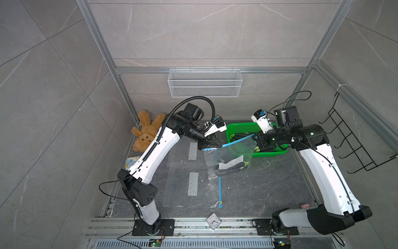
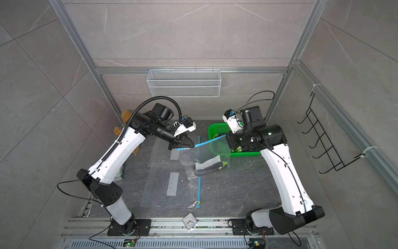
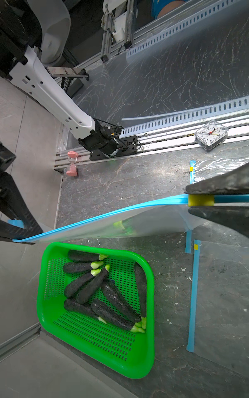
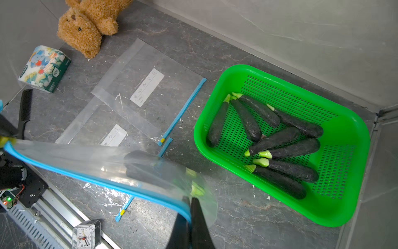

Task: Place the eggplant in a zip-top bag and seal the zipper
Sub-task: Zip the zipper on the zipper food storage bag.

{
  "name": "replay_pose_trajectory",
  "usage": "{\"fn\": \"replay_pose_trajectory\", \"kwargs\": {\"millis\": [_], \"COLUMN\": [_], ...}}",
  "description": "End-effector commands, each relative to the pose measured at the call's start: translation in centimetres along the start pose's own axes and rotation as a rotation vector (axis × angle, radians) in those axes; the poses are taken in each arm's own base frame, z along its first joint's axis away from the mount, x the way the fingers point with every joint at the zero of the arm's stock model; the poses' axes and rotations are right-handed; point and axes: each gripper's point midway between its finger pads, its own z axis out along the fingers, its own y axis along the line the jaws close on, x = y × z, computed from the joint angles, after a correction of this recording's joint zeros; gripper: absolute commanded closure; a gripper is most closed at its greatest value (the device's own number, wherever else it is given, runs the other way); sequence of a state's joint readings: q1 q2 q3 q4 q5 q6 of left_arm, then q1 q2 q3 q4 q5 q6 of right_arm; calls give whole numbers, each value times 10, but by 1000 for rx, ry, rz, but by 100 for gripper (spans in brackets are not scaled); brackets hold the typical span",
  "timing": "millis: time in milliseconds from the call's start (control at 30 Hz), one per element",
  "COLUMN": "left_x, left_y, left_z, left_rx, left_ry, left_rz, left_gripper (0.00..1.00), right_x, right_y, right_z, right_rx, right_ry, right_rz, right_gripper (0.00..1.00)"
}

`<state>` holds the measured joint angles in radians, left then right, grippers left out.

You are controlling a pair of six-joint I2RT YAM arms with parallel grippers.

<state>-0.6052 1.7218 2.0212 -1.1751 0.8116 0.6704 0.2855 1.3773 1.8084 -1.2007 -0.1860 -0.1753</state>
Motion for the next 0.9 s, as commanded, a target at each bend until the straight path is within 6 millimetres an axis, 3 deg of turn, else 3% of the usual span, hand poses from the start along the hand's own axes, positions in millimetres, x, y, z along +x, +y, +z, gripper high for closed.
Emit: {"fn": "replay_pose_trajectory", "kwargs": {"millis": [0, 233, 400, 467, 533, 700, 867], "left_x": [10, 19, 21, 21, 20, 17, 11], "left_y": [-20, -24, -23, -21, -20, -15, -12], "left_z": [-24, -32, -34, -33, -32, -31, -31], "left_rx": [-38, -90, -102, -104, -100, -89, -83], "left_ry": [35, 47, 52, 56, 63, 79, 80], "left_rz": [-69, -88, -105, -115, -127, -135, -135], "left_gripper": [96, 95, 95, 94, 94, 93, 93], "right_x": [3, 10, 10, 7, 2, -22, -36], "right_y": [-38, -45, -30, -16, 0, 33, 82], "right_z": [-14, -17, -16, -17, -22, -41, -24], "right_rx": [172, 190, 110, 33, -45, -156, -347], "right_ry": [-19, -10, -21, -42, -63, -158, -173], "right_rz": [73, 95, 86, 61, 23, -96, -278], "right_gripper": [100, 100, 99, 72, 59, 47, 43]}}
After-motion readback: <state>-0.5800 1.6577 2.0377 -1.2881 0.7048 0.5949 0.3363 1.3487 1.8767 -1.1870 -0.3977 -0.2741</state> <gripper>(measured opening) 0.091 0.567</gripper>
